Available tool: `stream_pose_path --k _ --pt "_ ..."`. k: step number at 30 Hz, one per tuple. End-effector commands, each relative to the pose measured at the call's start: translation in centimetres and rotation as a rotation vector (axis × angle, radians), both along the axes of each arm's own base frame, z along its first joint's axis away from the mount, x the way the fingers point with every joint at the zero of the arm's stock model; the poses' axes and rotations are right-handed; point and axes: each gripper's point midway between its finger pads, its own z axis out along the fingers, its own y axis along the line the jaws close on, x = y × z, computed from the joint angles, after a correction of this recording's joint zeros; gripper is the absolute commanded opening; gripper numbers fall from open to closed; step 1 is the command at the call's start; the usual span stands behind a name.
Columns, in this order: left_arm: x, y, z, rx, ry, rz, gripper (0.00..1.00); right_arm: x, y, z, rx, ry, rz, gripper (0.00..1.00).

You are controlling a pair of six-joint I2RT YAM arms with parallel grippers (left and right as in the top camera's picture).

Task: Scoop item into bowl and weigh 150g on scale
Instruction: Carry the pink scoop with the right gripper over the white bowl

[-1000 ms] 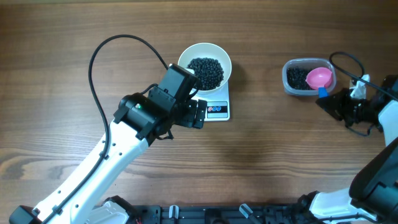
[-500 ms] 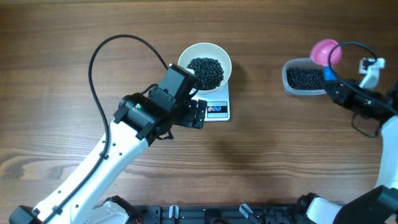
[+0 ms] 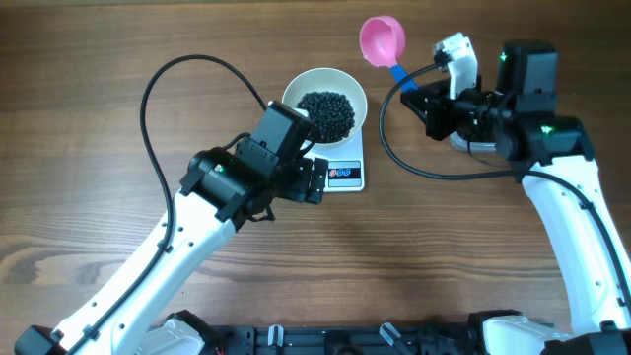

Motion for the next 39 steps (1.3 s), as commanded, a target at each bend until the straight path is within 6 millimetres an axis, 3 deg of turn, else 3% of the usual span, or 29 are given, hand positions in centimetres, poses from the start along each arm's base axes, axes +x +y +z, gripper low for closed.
stream_pose_path --k 1,11,17,20,23,24,25,29,31,34,35,36,37,39 --pt "0.1 -0.3 0.5 -0.013 -0.009 0.003 1.00 1.0 0.3 1.7 -0.034 -0.060 -0.002 0.04" --pt "0.1 -0.3 0.5 -0.013 -0.009 0.003 1.00 -0.7 0.1 -0.5 0.019 0.151 -0.079 0.04" --pt "0.1 -0.3 0.5 -0.013 -0.009 0.003 1.00 0.3 -2.0 -1.5 -0.066 0.157 -0.209 0.04" --pt "0.1 -0.3 0.5 -0.013 -0.009 0.003 1.00 0.4 -2.2 -1.6 -0.074 0.154 -0.216 0.04" --pt "0.1 -0.3 0.5 -0.013 -0.009 0.003 1.00 0.4 -2.2 -1.6 -0.073 0.154 -0.216 0.12" --pt "0.1 -0.3 0.5 -0.013 -0.009 0.003 1.00 0.4 -2.2 -1.6 -0.074 0.154 -0.216 0.12" --pt "0.1 -0.3 0.5 -0.013 -0.009 0.003 1.00 0.4 -2.2 -1.6 -0.074 0.154 -0.216 0.05" --pt "0.1 -0.3 0.5 -0.013 -0.009 0.003 1.00 0.4 -2.2 -1.6 -0.074 0.154 -0.216 0.04" --pt "0.1 -0.3 0.5 -0.013 -0.009 0.003 1.00 0.4 -2.2 -1.5 -0.073 0.150 -0.216 0.19" --pt "0.1 -0.3 0.5 -0.013 -0.009 0.003 1.00 0.4 -2.2 -1.5 -0.073 0.149 -0.216 0.20" --pt "0.1 -0.3 0.5 -0.013 -0.009 0.003 1.00 0.4 -2.2 -1.5 -0.073 0.149 -0.216 0.25" --pt "0.1 -0.3 0.5 -0.013 -0.009 0.003 1.00 0.5 -2.2 -1.5 -0.073 0.149 -0.216 0.11" --pt "0.1 -0.3 0.5 -0.013 -0.009 0.003 1.00 0.4 -2.2 -1.5 -0.073 0.150 -0.216 0.04" --pt "0.1 -0.3 0.5 -0.012 -0.008 0.003 1.00 0.6 -2.4 -1.5 -0.083 0.145 -0.228 0.04"
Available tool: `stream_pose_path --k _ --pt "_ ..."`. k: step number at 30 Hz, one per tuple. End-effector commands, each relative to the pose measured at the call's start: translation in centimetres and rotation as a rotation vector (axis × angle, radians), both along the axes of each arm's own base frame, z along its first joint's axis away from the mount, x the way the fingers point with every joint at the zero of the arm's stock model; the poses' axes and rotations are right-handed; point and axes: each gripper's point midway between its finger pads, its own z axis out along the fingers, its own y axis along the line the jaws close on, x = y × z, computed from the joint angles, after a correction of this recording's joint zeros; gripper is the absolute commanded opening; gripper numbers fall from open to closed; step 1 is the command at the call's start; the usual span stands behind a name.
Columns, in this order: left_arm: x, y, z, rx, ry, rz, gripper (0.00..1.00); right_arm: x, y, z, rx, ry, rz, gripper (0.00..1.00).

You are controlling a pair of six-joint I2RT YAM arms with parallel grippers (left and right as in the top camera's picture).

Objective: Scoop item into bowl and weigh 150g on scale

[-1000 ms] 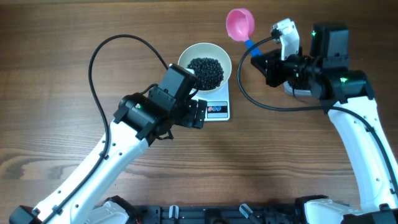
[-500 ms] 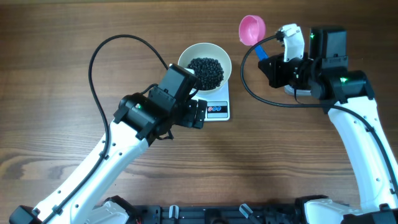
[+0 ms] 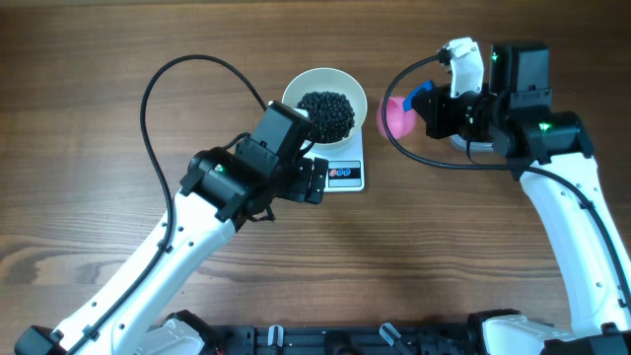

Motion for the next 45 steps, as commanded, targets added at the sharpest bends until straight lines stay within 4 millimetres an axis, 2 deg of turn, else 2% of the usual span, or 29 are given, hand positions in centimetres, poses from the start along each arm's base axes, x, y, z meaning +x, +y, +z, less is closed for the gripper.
stream_pose_path --k 1,6,10,11,13,16,20,23,25,29,33,40,43,45 --pt "0.1 -0.3 0.5 -0.013 -0.008 0.003 1.00 0.7 -0.3 0.5 -0.013 -0.017 -0.017 0.04" --pt "0.1 -0.3 0.5 -0.013 -0.008 0.003 1.00 1.6 -0.2 1.3 -0.011 -0.074 -0.012 0.04" --pt "0.1 -0.3 0.5 -0.013 -0.008 0.003 1.00 4.0 0.6 5.0 0.031 -0.261 0.008 0.04" --pt "0.1 -0.3 0.5 -0.012 -0.008 0.003 1.00 4.3 1.3 6.1 0.065 -0.306 0.044 0.04" --pt "0.1 -0.3 0.5 -0.013 -0.008 0.003 1.00 4.1 2.2 6.8 0.106 -0.331 0.092 0.04" --pt "0.1 -0.3 0.5 -0.013 -0.008 0.003 1.00 3.6 3.7 6.0 0.145 -0.297 0.162 0.04" --pt "0.1 -0.3 0.5 -0.013 -0.008 0.003 1.00 2.9 7.9 4.4 0.130 -0.302 0.307 0.04" --pt "0.1 -0.3 0.5 -0.013 -0.008 0.003 1.00 2.9 9.8 3.1 0.117 -0.287 0.339 0.04" --pt "0.1 -0.3 0.5 -0.013 -0.008 0.003 1.00 3.4 10.1 1.9 0.091 -0.269 0.324 0.04" --pt "0.1 -0.3 0.5 -0.013 -0.008 0.003 1.00 4.5 10.6 0.8 0.090 -0.271 0.327 0.04" --pt "0.1 -0.3 0.5 -0.013 -0.008 0.003 1.00 4.7 10.8 -1.0 0.085 -0.227 0.329 0.04" --pt "0.1 -0.3 0.5 -0.013 -0.008 0.003 1.00 4.9 11.3 -2.6 0.080 -0.196 0.340 0.04" --pt "0.1 -0.3 0.5 -0.013 -0.008 0.003 1.00 4.6 12.6 -3.7 0.023 -0.227 0.407 0.04" --pt "0.1 -0.3 0.5 -0.013 -0.008 0.003 1.00 5.6 12.3 -4.6 -0.037 -0.237 0.361 0.04"
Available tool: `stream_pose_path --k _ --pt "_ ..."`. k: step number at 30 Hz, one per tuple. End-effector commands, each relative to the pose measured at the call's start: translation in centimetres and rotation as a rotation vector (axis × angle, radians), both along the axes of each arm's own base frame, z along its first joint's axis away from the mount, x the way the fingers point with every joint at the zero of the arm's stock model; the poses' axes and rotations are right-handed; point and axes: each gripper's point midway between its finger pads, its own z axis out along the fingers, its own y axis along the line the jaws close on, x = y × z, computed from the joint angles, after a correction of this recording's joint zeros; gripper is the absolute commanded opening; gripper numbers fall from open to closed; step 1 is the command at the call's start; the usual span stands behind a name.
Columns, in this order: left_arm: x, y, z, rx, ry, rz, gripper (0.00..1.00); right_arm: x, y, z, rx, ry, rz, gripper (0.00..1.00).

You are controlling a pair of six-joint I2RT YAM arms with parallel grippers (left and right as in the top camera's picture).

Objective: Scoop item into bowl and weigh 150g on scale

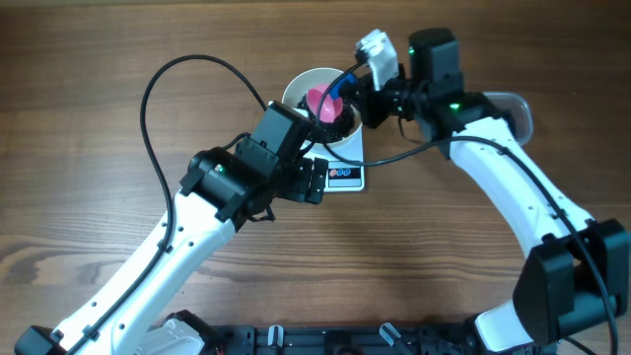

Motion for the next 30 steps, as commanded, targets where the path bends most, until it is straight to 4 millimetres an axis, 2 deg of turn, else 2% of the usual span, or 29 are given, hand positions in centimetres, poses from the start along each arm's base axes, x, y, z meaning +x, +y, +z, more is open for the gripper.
stream_pose_path --k 1,4,8,14,17,22,30 --pt "0.1 -0.3 0.5 -0.013 -0.008 0.003 1.00 1.6 0.2 -0.7 -0.074 -0.070 -0.031 0.04" --pt "0.1 -0.3 0.5 -0.013 -0.008 0.003 1.00 2.9 0.0 -0.7 -0.094 -0.130 -0.046 0.04" --pt "0.1 -0.3 0.5 -0.013 -0.008 0.003 1.00 3.8 -0.7 -2.1 -0.150 -0.136 -0.083 0.04" --pt "0.1 -0.3 0.5 -0.013 -0.008 0.003 1.00 3.7 -0.6 -2.8 -0.150 -0.116 -0.078 0.04" --pt "0.1 -0.3 0.5 -0.013 -0.008 0.003 1.00 2.8 0.1 -2.9 -0.122 -0.085 -0.033 0.04" --pt "0.1 -0.3 0.5 -0.013 -0.008 0.003 1.00 2.3 -0.1 -3.6 -0.132 -0.048 -0.030 0.04" --pt "0.1 -0.3 0.5 -0.013 -0.008 0.003 1.00 2.9 0.1 -2.7 -0.024 0.036 -0.140 0.04"
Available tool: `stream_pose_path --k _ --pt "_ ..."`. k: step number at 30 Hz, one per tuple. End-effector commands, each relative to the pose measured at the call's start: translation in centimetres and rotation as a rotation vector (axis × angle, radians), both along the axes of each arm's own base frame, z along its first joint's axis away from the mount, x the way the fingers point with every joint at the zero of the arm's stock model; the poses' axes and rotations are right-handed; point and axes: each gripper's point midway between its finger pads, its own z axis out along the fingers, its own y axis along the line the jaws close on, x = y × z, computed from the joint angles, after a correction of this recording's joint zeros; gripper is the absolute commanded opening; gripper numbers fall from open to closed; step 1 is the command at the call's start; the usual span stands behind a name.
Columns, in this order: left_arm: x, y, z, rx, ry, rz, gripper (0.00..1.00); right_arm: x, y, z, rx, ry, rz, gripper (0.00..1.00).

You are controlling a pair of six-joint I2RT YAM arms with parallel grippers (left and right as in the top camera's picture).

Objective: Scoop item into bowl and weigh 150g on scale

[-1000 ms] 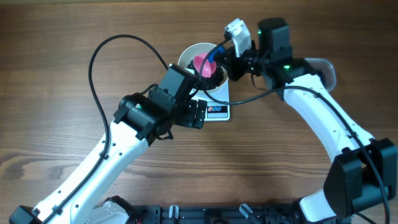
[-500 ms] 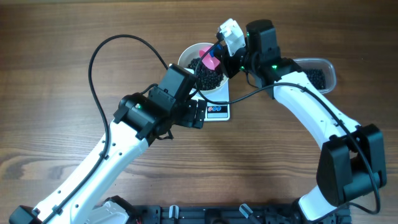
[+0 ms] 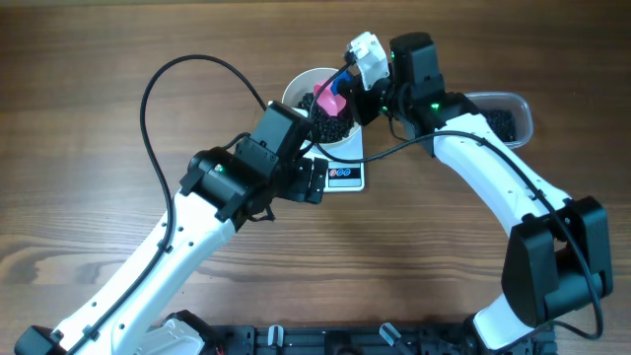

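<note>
A white bowl (image 3: 304,91) holding black beans stands on a small white scale (image 3: 347,174) at the back middle of the table. My right gripper (image 3: 357,91) is shut on the blue handle of a pink scoop (image 3: 329,102). The scoop's cup lies tilted over the beans in the bowl's right half. Whether it carries beans is hidden. My left gripper (image 3: 314,181) rests at the scale's front left corner, beside the bowl. Its fingers are dark and seen from above, so their state does not show.
A clear tub (image 3: 501,116) of black beans sits at the back right, partly under my right arm. A black cable (image 3: 158,108) loops over the table left of the bowl. The left arm (image 3: 177,247) crosses the front left.
My right gripper has shifted a little left and back over the bowl, and the pink scoop has turned and sits lower among the beans. More of the clear tub shows. The left arm has not moved.
My right gripper first held the pink scoop high at the back, right of the bowl, near the tub. Then the scoop hung just beside the bowl's right rim. After that it was over the beans, and now it lies tilted in the bowl. The left arm stayed put.
</note>
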Motion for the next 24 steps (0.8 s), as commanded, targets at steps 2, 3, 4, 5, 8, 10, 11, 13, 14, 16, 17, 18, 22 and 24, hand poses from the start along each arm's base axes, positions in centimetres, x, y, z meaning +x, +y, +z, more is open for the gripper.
stream_pose_path --k 2,3,4,5,8,10,11,13,14,16,17,18,22,24 --pt "0.1 -0.3 0.5 -0.012 -0.008 0.003 1.00 0.2 0.6 0.4 0.084 0.070 -0.045 0.04" --pt "0.1 -0.3 0.5 -0.012 -0.008 0.003 1.00 0.1 0.7 0.4 0.097 0.081 -0.045 0.04" --pt "0.1 -0.3 0.5 -0.013 -0.008 0.003 1.00 -0.1 0.8 0.5 0.118 0.100 -0.041 0.04" --pt "0.1 -0.3 0.5 -0.013 -0.008 0.003 1.00 -0.3 0.9 0.5 0.151 0.133 -0.045 0.04" --pt "0.1 -0.3 0.5 -0.012 -0.008 0.003 1.00 -0.1 0.1 0.5 0.158 0.146 -0.061 0.04" --pt "0.1 -0.3 0.5 -0.013 -0.008 0.003 1.00 0.3 -0.6 0.7 0.161 0.139 -0.077 0.04" --pt "0.1 -0.3 0.5 -0.013 -0.008 0.003 1.00 0.5 -0.9 0.9 0.161 0.129 -0.080 0.04" --pt "0.1 -0.3 0.5 -0.013 -0.008 0.003 1.00 0.7 -1.5 2.0 0.169 0.102 -0.089 0.04" --pt "0.1 -0.3 0.5 -0.013 -0.008 0.003 1.00 0.8 -1.6 2.5 0.173 0.090 -0.091 0.04" --pt "0.1 -0.3 0.5 -0.013 -0.008 0.003 1.00 0.7 -1.8 3.8 0.184 0.060 -0.090 0.04" --pt "0.1 -0.3 0.5 -0.013 -0.008 0.003 1.00 0.7 -1.8 4.1 0.186 0.054 -0.090 0.04" --pt "0.1 -0.3 0.5 -0.013 -0.008 0.003 1.00 0.6 -1.8 4.2 0.186 0.052 -0.090 0.04" --pt "0.1 -0.3 0.5 -0.013 -0.008 0.003 1.00 0.7 -1.8 4.7 0.199 0.047 -0.097 0.04" --pt "0.1 -0.3 0.5 -0.013 -0.008 0.003 1.00 0.7 -1.8 5.2 0.216 0.045 -0.105 0.04"
